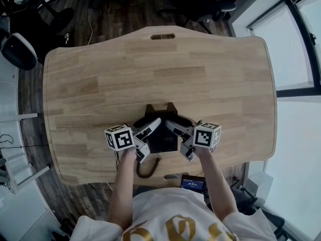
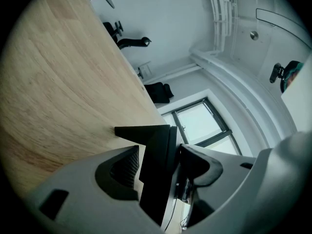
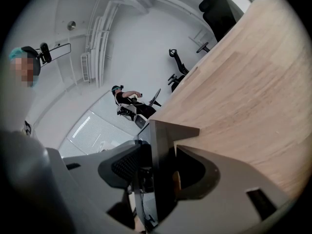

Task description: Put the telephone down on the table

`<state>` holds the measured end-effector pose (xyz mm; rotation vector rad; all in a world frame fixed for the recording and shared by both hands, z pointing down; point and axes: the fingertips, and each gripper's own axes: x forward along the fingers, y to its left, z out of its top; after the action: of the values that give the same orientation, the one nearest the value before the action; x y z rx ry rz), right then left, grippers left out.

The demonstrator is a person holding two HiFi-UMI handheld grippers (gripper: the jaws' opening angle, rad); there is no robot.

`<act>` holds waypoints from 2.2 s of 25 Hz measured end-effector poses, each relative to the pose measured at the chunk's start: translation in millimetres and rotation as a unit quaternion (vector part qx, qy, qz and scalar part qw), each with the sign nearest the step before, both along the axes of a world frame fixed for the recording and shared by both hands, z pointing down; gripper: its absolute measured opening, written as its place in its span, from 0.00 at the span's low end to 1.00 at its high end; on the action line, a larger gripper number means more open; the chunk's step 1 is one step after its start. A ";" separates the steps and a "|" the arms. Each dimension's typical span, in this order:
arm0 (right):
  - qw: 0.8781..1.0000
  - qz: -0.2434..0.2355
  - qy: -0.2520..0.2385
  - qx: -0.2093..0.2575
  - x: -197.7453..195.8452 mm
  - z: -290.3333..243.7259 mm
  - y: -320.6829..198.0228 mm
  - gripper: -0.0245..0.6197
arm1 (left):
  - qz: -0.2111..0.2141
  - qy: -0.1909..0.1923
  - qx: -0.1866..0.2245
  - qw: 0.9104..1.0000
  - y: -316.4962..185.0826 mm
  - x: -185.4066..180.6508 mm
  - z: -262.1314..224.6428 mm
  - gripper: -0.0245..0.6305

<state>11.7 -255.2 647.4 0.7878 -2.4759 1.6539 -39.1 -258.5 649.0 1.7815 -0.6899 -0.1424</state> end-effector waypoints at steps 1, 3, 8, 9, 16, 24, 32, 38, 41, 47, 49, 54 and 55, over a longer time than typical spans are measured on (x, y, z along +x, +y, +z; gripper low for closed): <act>1.000 0.001 0.003 0.002 0.0 -0.4 0.2 0.37 | -0.002 -0.004 -0.005 1.000 0.1 -0.3 1.0 0.43; 1.000 -0.002 0.015 0.009 -0.3 -0.3 1.3 0.37 | -0.004 -0.012 -0.019 1.000 0.7 -1.3 3.7 0.46; 0.999 0.005 0.032 0.015 -1.1 -0.3 1.9 0.38 | 0.000 -0.054 -0.031 0.998 1.0 -5.3 4.9 0.49; 0.999 0.008 0.034 0.013 -0.1 0.0 2.1 0.38 | 0.001 -0.061 -0.033 0.998 1.2 -5.0 4.7 0.49; 0.997 0.009 0.077 0.017 8.8 0.0 5.5 0.38 | 0.003 -0.104 -0.034 0.994 2.5 -6.6 3.0 0.49; 0.995 0.031 0.092 0.031 19.9 -16.8 9.0 0.37 | -0.010 -0.136 -0.010 0.991 0.9 -22.8 -12.0 0.49; 0.976 0.037 0.177 0.119 27.6 -45.2 14.7 0.26 | -0.045 -0.151 0.067 0.985 2.8 -47.8 -56.0 0.48; 0.966 0.060 0.162 0.191 22.0 -89.3 22.4 0.07 | -0.011 -0.213 0.163 0.963 18.5 -40.6 -93.7 0.07; 0.962 0.070 0.151 0.218 20.2 -110.7 30.5 0.07 | 0.021 -0.249 0.198 0.948 32.5 -30.8 -108.1 0.06; 0.944 0.101 0.191 0.250 24.5 -131.9 53.5 0.06 | -0.006 -0.284 0.238 0.929 51.9 -33.5 -136.9 0.05; 0.939 0.114 0.196 0.257 27.3 -139.8 63.1 0.06 | -0.021 -0.287 0.255 0.923 59.0 -34.9 -149.1 0.05; 0.922 0.122 0.223 0.293 29.6 -160.4 87.6 0.06 | -0.050 -0.300 0.297 0.905 77.9 -38.6 -176.0 0.05; 0.920 0.126 0.222 0.296 29.1 -164.9 93.3 0.06 | -0.054 -0.300 0.301 0.904 83.0 -39.3 -179.6 0.05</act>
<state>40.8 -161.8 482.5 1.4030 -2.5966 0.6130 -78.4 -175.5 469.4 2.4120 -1.2907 0.1499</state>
